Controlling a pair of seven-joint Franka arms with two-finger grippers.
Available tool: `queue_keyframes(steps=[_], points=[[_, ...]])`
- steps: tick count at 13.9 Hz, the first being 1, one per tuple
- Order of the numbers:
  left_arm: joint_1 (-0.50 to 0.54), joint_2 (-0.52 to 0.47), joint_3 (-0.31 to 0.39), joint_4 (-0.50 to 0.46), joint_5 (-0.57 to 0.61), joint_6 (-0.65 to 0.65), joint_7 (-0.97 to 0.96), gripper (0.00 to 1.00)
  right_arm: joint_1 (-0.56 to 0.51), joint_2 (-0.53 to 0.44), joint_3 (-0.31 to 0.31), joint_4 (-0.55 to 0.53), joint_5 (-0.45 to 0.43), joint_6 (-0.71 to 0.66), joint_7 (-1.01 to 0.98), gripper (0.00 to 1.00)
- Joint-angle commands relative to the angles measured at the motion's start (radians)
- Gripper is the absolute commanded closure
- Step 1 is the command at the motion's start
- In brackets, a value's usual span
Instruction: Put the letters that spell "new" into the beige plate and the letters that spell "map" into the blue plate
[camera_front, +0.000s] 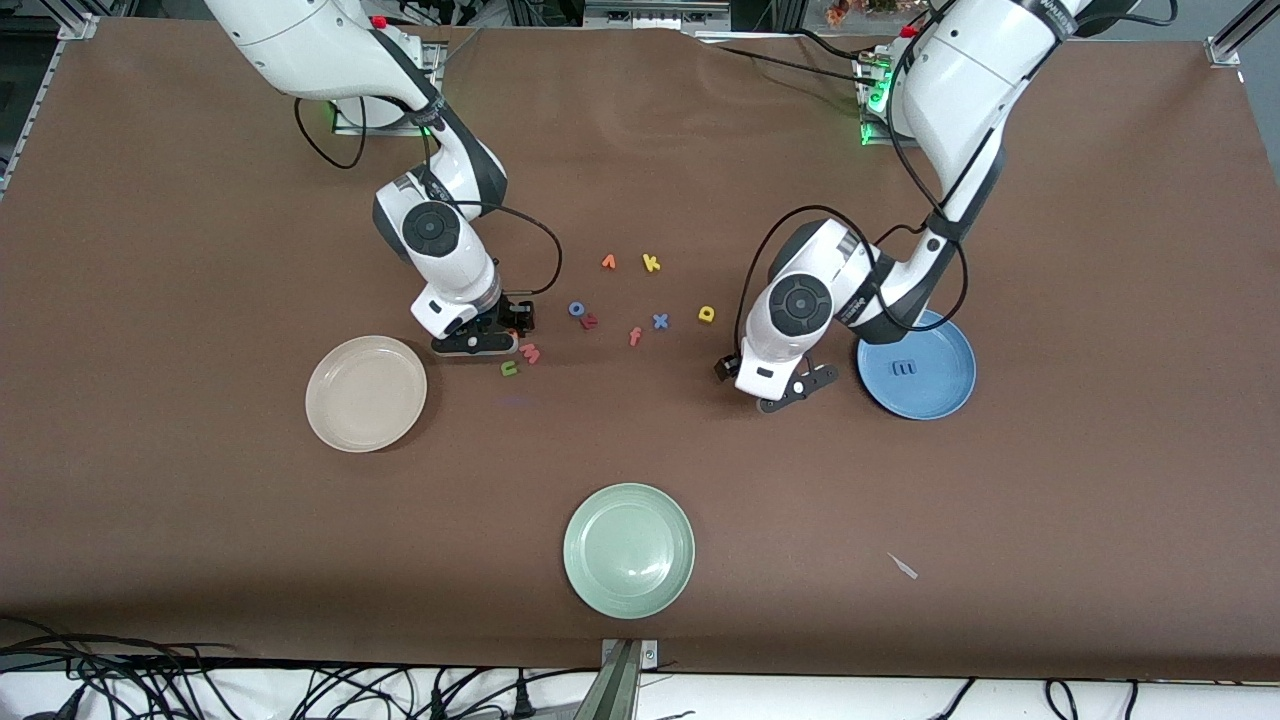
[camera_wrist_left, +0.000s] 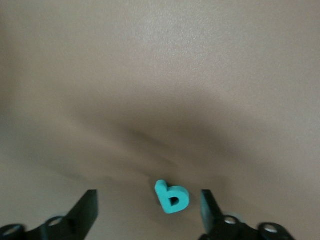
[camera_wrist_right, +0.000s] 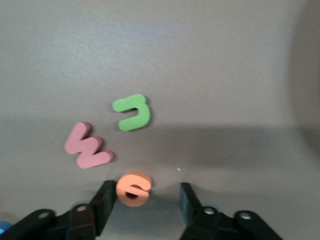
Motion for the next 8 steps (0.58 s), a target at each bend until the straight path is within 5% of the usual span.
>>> queue_keyframes(steps=[1, 7, 8], points=[[-0.020, 0.011, 0.006, 0.014, -0.015, 0.000, -0.079, 0.25, 0.065, 0.031, -0.038, 0.040, -0.020, 0.002, 0.057, 0.39], [-0.040, 0.037, 0.007, 0.012, -0.015, 0.060, -0.097, 0.30, 0.100, 0.051, -0.092, 0.054, -0.046, 0.004, 0.062, 0.41], [-0.041, 0.040, 0.007, 0.005, -0.010, 0.060, -0.097, 0.39, 0.100, 0.051, -0.093, 0.054, -0.046, 0.004, 0.060, 0.47]])
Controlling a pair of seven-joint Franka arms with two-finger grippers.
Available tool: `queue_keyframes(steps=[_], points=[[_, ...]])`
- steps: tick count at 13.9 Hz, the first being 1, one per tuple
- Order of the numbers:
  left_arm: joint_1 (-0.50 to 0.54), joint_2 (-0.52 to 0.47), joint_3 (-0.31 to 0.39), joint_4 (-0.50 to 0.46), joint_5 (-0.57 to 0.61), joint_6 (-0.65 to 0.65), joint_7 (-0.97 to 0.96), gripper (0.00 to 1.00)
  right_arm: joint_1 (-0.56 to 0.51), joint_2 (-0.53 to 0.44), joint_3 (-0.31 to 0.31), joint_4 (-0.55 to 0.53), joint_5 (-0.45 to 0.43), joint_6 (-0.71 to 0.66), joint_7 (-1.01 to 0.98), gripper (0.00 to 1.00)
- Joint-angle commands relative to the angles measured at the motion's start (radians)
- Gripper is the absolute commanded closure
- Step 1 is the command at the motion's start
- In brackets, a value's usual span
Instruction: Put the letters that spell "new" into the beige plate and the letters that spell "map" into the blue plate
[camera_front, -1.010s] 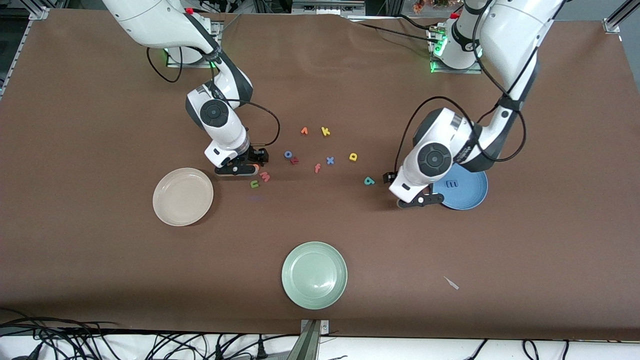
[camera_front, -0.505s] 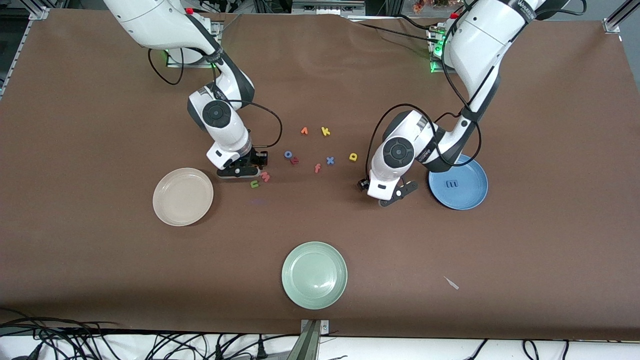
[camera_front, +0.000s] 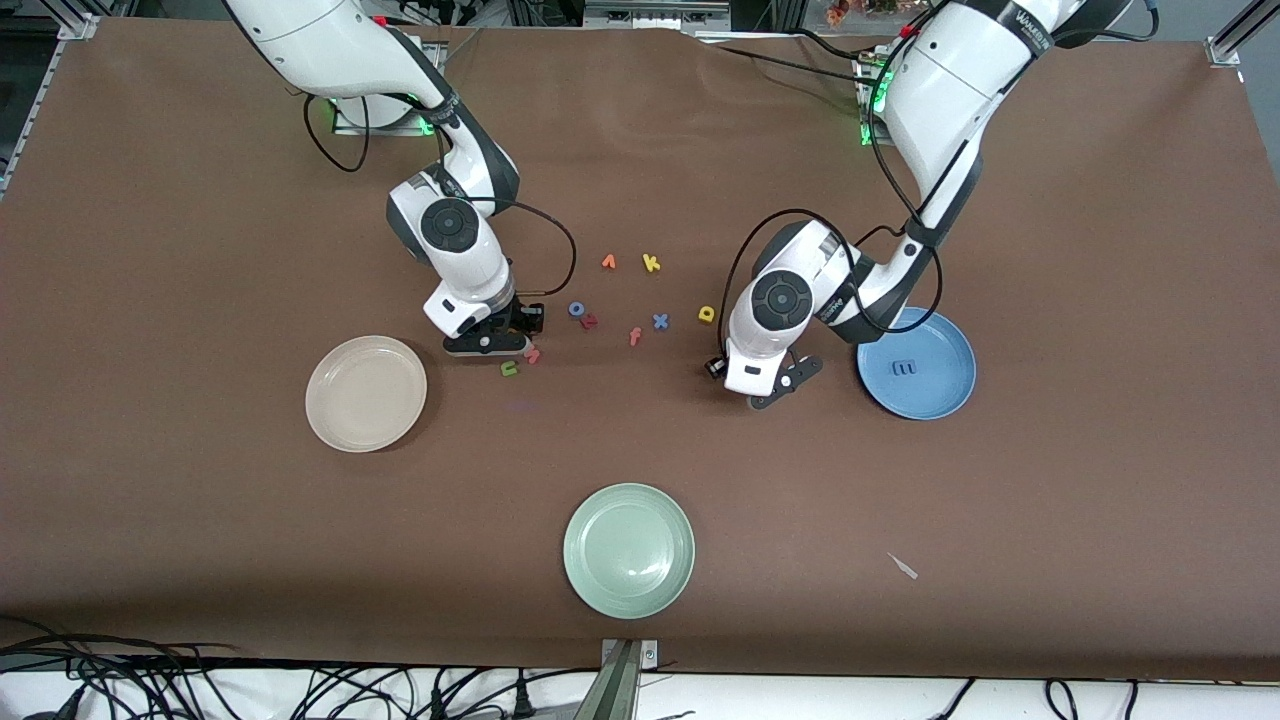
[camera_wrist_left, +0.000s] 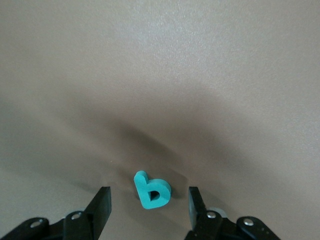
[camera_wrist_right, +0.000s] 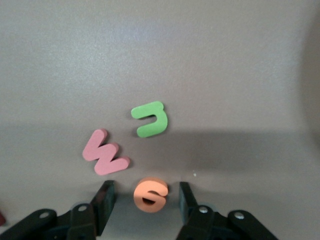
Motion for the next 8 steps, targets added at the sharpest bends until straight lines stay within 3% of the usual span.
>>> queue_keyframes(steps=[1, 2, 4, 6, 8], points=[[-0.010, 0.008, 0.008, 0.000, -0.007, 0.005, -0.006, 0.49, 0.012, 0.043, -0.025, 0.027, -0.034, 0.008, 0.023, 0.54], [-0.008, 0.008, 0.008, 0.000, -0.007, 0.005, -0.006, 0.68, 0.012, 0.043, -0.025, 0.027, -0.034, 0.008, 0.021, 0.61], [-0.004, 0.008, 0.009, -0.001, -0.004, 0.002, 0.003, 0.85, 0.012, 0.043, -0.025, 0.025, -0.034, 0.008, 0.020, 0.73], [0.002, 0.001, 0.008, 0.000, -0.006, -0.009, 0.006, 1.00, 0.012, 0.040, -0.025, 0.027, -0.034, 0.007, 0.013, 0.76], [0.018, -0.018, 0.009, 0.006, -0.003, -0.059, 0.016, 1.00, 0.011, 0.029, -0.025, 0.027, -0.034, -0.012, 0.010, 0.76]])
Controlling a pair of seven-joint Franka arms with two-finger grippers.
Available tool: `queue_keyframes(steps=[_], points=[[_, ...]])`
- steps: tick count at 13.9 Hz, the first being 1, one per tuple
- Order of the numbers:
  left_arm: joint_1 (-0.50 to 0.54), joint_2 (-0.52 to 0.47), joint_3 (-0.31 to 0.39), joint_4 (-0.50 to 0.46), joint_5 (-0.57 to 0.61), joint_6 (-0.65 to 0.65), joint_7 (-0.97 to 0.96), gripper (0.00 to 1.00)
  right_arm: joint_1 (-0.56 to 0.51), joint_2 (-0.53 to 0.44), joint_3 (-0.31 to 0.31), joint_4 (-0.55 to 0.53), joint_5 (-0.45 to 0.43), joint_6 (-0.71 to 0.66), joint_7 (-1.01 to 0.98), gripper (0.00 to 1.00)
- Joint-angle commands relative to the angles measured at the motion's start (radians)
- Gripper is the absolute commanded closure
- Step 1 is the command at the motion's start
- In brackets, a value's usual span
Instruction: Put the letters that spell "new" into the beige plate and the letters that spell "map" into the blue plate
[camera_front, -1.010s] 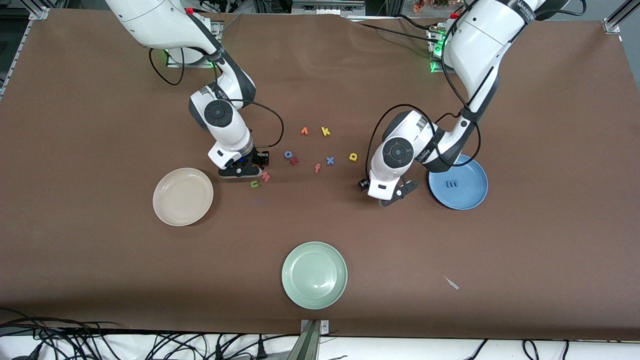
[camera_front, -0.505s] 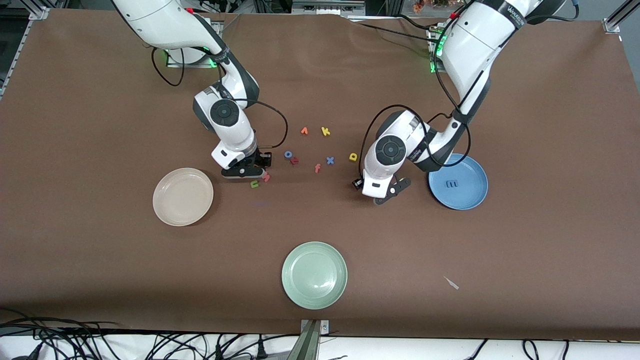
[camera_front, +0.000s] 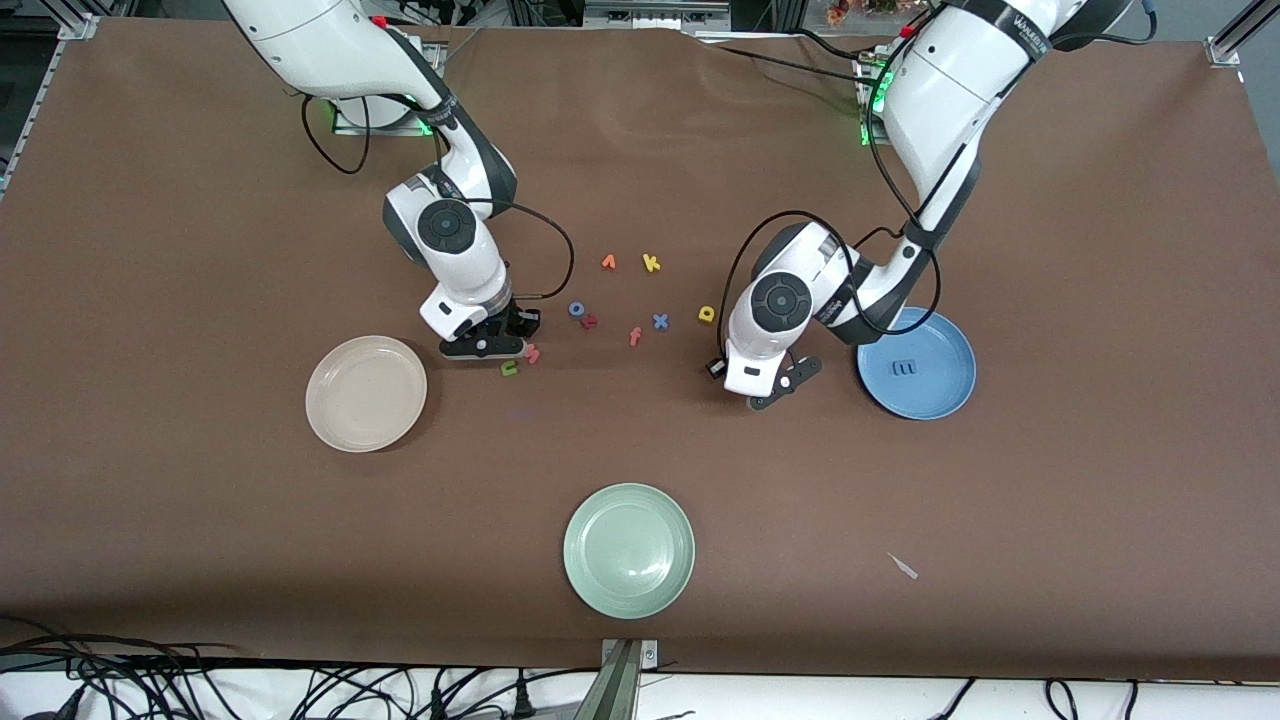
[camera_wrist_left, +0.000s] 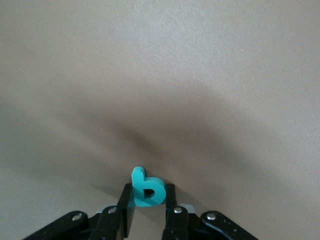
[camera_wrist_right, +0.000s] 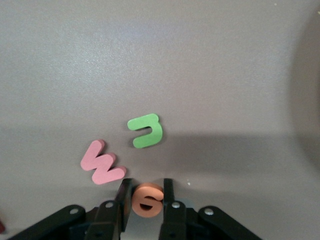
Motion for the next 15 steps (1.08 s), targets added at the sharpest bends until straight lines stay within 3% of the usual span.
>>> queue_keyframes(steps=[1, 6, 12, 15], points=[[0.018, -0.040, 0.008, 0.012, -0.003, -0.093, 0.039, 1.00, 0.009, 0.022, -0.017, 0.023, -0.027, -0.024, 0.009, 0.76], [0.145, -0.196, 0.013, 0.010, -0.001, -0.397, 0.410, 0.98, 0.004, -0.036, -0.034, 0.099, -0.028, -0.221, -0.095, 0.76], [0.333, -0.175, 0.010, -0.039, 0.053, -0.410, 0.704, 0.94, 0.002, -0.071, -0.174, 0.106, -0.027, -0.262, -0.371, 0.76], [0.351, -0.112, 0.008, -0.024, 0.050, -0.405, 0.821, 0.94, 0.001, -0.071, -0.236, 0.106, -0.025, -0.259, -0.489, 0.76]])
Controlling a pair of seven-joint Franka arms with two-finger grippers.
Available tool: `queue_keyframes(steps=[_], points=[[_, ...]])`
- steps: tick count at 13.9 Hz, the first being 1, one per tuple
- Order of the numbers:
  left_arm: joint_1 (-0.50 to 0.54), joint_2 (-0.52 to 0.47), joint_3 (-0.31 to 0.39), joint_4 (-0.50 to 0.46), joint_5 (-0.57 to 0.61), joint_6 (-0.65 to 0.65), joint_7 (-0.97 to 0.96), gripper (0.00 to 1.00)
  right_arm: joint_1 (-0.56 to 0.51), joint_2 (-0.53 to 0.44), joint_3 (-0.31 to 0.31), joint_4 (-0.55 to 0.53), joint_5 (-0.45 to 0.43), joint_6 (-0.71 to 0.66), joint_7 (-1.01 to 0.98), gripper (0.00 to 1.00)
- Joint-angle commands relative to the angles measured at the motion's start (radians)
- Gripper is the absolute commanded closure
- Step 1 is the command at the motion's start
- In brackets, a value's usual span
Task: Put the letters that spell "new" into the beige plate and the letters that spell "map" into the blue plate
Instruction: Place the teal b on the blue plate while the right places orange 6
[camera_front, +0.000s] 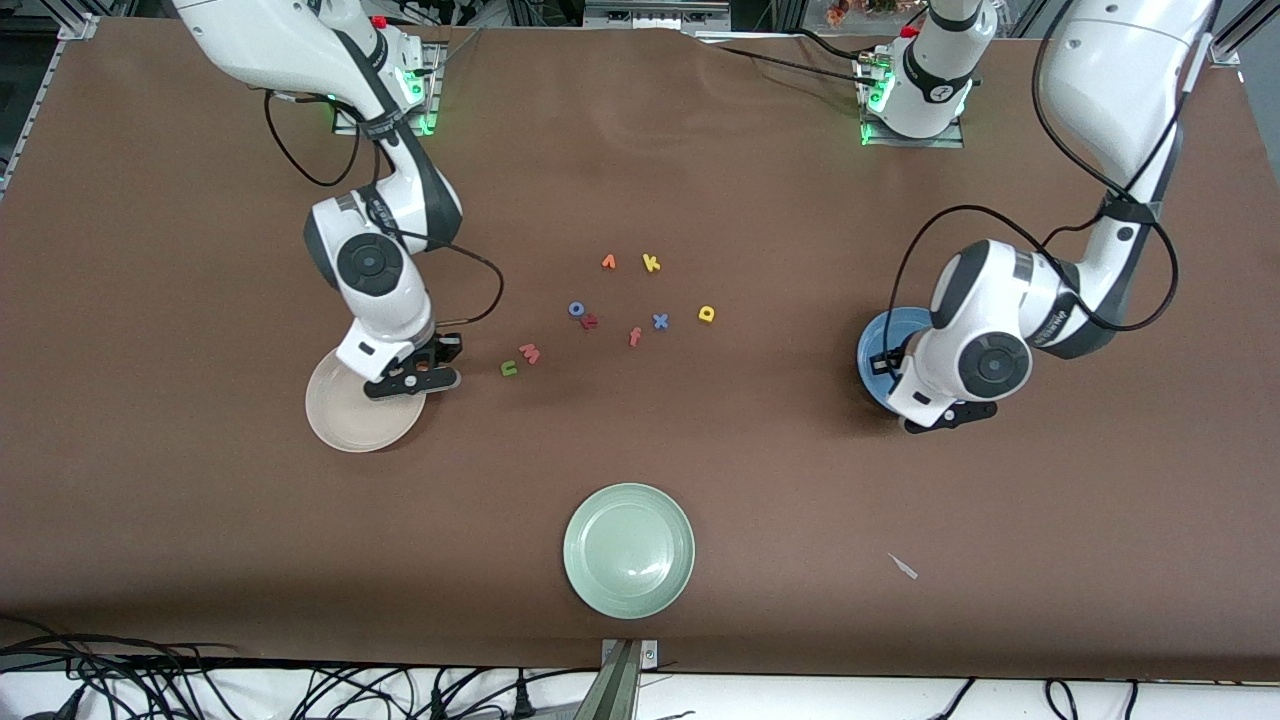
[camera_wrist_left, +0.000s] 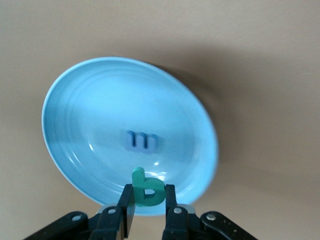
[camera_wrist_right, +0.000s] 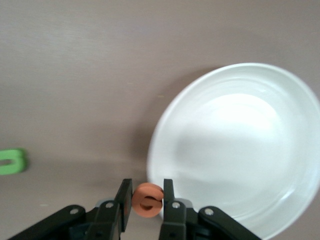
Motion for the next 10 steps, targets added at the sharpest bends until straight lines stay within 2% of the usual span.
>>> queue_keyframes(steps=[1, 2, 3, 4, 5, 6, 7, 10], points=[[-0.006, 0.063, -0.015, 0.012, 0.018, 0.009, 0.082, 0.92, 0.004, -0.011, -0.060, -0.006, -0.006, -0.003, -0.116, 0.76], [-0.005, 0.062, -0.017, 0.013, 0.013, 0.009, 0.090, 0.84, -0.002, -0.009, -0.081, -0.006, -0.001, 0.002, -0.165, 0.76], [-0.005, 0.059, -0.017, 0.015, 0.013, 0.009, 0.091, 0.71, -0.020, -0.008, -0.088, -0.008, 0.003, 0.005, -0.210, 0.76], [-0.006, 0.059, -0.018, 0.015, 0.013, 0.009, 0.091, 0.08, -0.048, -0.006, -0.088, -0.009, 0.005, 0.016, -0.236, 0.75], [-0.009, 0.057, -0.018, 0.015, 0.013, 0.009, 0.093, 0.00, -0.059, -0.006, -0.086, -0.012, 0.005, 0.017, -0.242, 0.65], [-0.011, 0.054, -0.020, 0.015, 0.013, 0.006, 0.091, 0.00, -0.059, -0.008, -0.085, -0.014, 0.009, 0.017, -0.241, 0.43], [-0.011, 0.051, -0.025, 0.016, 0.012, 0.002, 0.087, 0.00, -0.057, -0.011, -0.080, -0.012, 0.040, 0.014, -0.233, 0.31], [-0.011, 0.026, -0.057, 0.018, 0.012, -0.001, 0.080, 0.00, -0.054, -0.012, -0.016, 0.013, 0.146, 0.000, -0.195, 0.25]])
